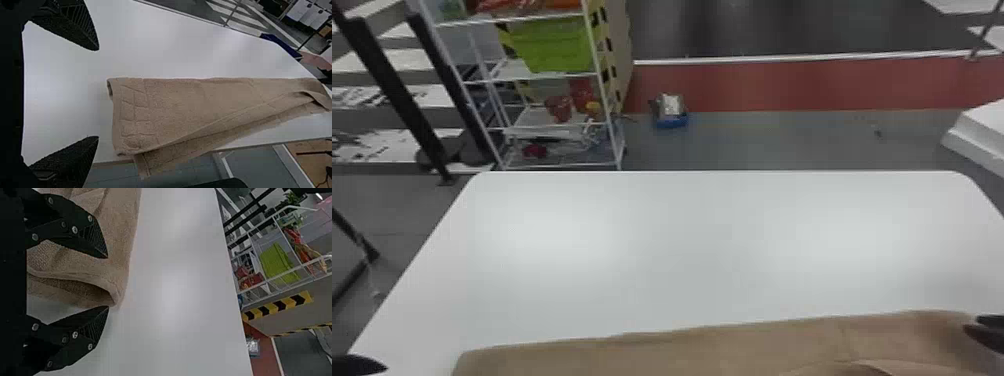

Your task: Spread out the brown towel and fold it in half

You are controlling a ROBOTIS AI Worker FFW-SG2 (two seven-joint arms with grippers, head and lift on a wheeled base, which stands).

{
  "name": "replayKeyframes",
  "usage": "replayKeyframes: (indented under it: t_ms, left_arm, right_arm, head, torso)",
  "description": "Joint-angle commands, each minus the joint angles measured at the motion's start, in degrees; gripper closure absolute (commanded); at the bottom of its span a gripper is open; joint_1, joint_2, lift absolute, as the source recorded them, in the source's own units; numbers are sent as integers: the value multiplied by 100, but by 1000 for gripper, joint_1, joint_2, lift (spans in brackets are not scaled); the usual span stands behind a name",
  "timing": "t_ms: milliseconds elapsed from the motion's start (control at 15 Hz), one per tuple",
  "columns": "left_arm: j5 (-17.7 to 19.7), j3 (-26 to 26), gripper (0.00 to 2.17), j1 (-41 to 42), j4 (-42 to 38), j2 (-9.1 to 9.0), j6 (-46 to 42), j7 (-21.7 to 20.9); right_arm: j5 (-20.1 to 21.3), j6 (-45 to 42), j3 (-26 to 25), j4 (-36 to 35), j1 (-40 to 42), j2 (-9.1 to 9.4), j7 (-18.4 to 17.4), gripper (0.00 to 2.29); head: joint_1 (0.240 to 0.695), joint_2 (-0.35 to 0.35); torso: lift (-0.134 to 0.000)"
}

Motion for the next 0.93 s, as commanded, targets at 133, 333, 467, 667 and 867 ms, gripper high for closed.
replayKeyframes:
  t_ms: [133, 333, 467, 667, 867]
  left_arm:
    - [9, 9, 90, 0, -4, -8, -19, 44]
    - [211, 0, 100, 0, 5, -25, -36, 185]
    - [439, -9, 100, 0, 23, -25, 16, 229]
    - [554, -96, 137, -26, 190, 1, 157, 502]
    - [835, -290, 144, -35, 295, 71, 1317, 730]
  right_arm:
    - [21, 70, 114, 42, -20, 4, 45, 589]
    - [-14, 35, 140, 68, -55, 4, 45, 822]
    - [-14, -18, 131, 77, -82, 4, 45, 826]
    - [4, -193, 140, 165, -82, 22, 45, 826]
    - [21, -457, 149, 279, -82, 39, 45, 1274]
  head:
    - [695, 136]
    - [695, 141]
    - [695, 141]
    - [695, 138]
    - [695, 139]
  torso:
    - [-124]
    - [-124]
    - [-124]
    - [-124]
    - [-124]
